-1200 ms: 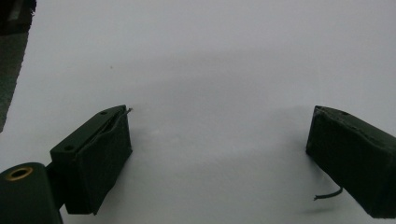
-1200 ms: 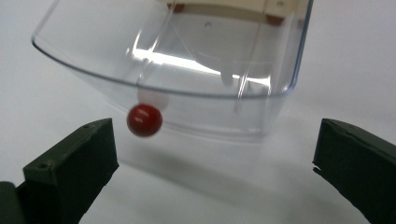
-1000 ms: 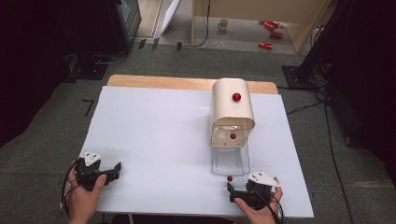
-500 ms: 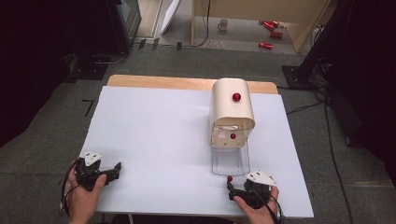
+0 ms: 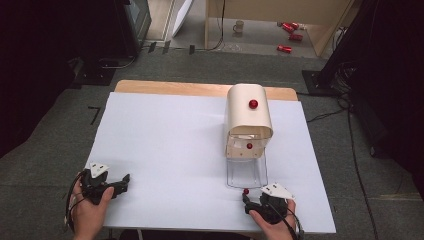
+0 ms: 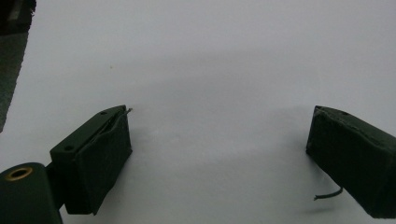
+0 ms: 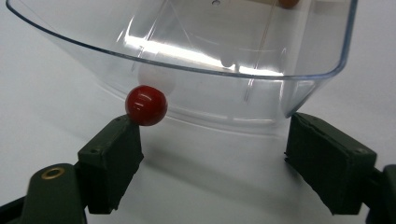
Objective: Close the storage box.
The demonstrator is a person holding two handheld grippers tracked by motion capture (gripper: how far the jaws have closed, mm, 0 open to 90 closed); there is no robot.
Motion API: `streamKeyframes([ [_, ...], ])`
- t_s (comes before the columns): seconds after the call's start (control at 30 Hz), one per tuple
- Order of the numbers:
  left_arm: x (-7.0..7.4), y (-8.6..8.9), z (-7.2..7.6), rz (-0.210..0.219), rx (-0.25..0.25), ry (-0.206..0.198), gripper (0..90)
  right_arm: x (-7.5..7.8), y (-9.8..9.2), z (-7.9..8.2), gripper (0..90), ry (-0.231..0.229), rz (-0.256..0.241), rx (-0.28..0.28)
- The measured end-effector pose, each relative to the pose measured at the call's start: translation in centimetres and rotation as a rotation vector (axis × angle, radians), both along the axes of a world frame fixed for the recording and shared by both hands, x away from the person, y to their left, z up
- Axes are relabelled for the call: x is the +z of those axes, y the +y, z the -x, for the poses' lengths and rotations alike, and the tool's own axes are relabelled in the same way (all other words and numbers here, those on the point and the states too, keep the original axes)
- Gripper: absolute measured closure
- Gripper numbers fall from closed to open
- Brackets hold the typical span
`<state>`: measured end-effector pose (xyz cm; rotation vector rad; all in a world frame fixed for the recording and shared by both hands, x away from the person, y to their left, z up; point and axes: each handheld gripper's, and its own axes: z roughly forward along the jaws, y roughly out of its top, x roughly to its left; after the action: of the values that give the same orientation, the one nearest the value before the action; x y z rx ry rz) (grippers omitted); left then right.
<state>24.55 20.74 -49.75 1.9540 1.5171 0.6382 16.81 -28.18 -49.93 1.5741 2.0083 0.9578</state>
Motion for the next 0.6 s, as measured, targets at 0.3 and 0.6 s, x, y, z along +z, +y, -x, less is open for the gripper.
streamKeyframes([
  [0.3,0.01,0.01,0.00,-0.001,-0.001,0.001,6.4,-0.06,0.15,0.20,23.8,-0.013,0.038,-0.004],
  [0.6,0.01,0.01,0.00,-0.001,-0.001,0.001,6.4,0.29,0.03,0.25,25.3,-0.029,0.004,-0.016],
])
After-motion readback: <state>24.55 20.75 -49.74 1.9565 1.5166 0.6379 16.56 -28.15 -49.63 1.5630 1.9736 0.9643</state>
